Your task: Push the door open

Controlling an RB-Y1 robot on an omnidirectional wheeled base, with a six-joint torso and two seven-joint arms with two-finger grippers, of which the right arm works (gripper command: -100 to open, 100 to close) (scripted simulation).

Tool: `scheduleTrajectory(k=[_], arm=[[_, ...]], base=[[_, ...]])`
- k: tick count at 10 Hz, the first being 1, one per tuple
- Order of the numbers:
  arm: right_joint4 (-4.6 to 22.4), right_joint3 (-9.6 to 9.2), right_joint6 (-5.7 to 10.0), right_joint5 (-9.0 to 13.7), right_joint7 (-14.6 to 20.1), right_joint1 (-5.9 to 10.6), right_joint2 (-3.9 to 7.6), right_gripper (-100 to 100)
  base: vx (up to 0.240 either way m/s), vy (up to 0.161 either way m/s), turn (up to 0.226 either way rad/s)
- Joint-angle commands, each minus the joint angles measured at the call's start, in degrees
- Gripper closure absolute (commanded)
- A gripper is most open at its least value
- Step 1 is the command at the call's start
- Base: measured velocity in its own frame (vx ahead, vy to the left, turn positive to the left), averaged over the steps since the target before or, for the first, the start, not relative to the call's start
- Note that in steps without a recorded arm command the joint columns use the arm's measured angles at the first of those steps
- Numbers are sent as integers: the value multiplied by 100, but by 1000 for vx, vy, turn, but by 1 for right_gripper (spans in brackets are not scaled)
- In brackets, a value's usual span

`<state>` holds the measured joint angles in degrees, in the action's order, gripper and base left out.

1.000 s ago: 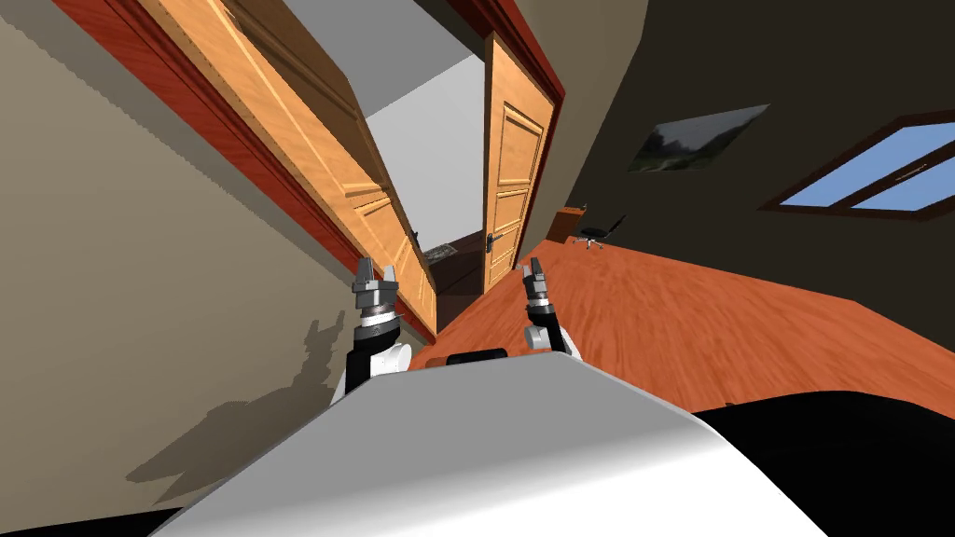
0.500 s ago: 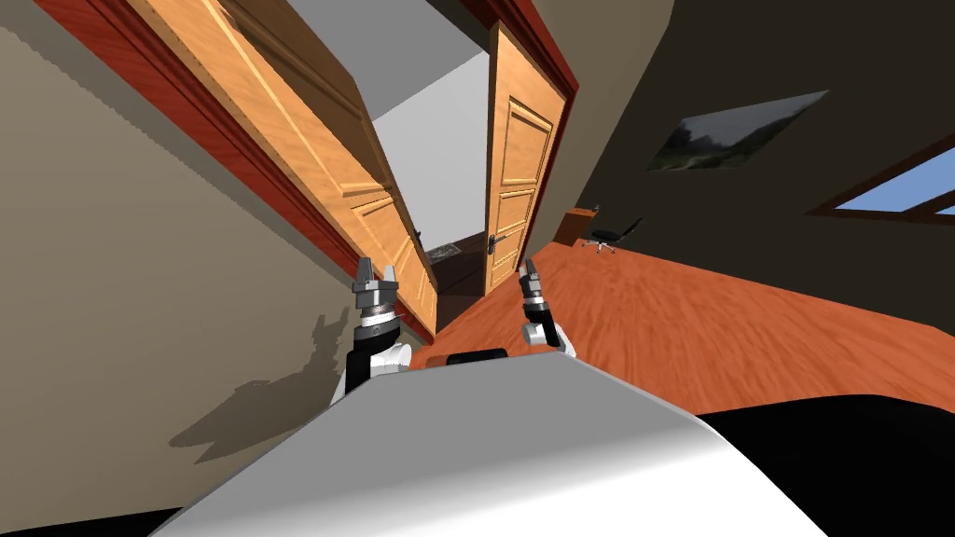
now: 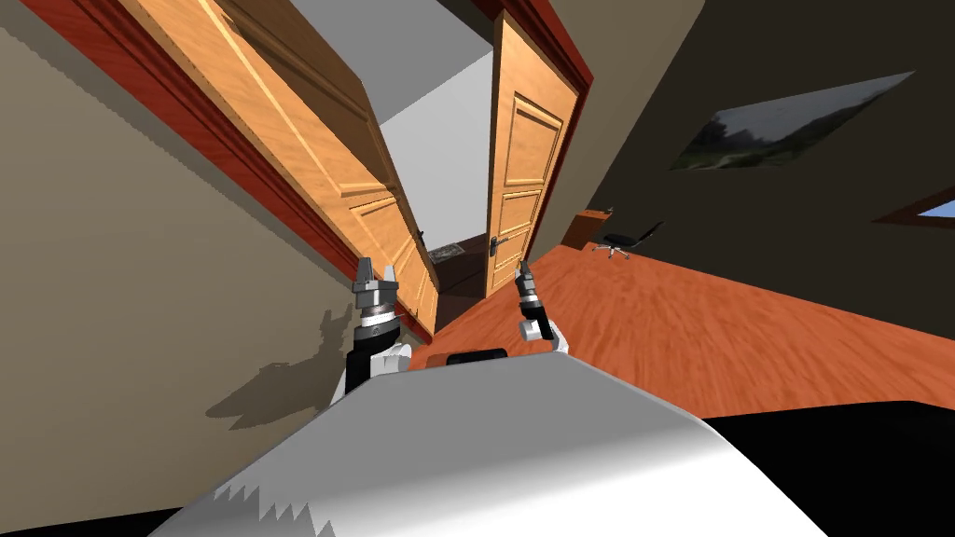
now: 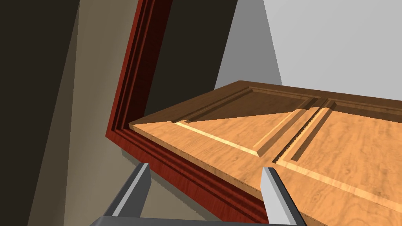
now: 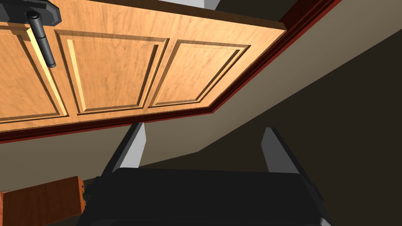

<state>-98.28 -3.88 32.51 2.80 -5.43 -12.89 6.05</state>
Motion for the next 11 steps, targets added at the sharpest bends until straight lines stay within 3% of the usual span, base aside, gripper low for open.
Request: scheduleTrajectory(k=[1,11], arm=[[238,5,-24,57,44,161,51,-100],[1791,-39,-106,384,254,1145,276,-100]], base=[[80,-124,156],[54,-122,141]])
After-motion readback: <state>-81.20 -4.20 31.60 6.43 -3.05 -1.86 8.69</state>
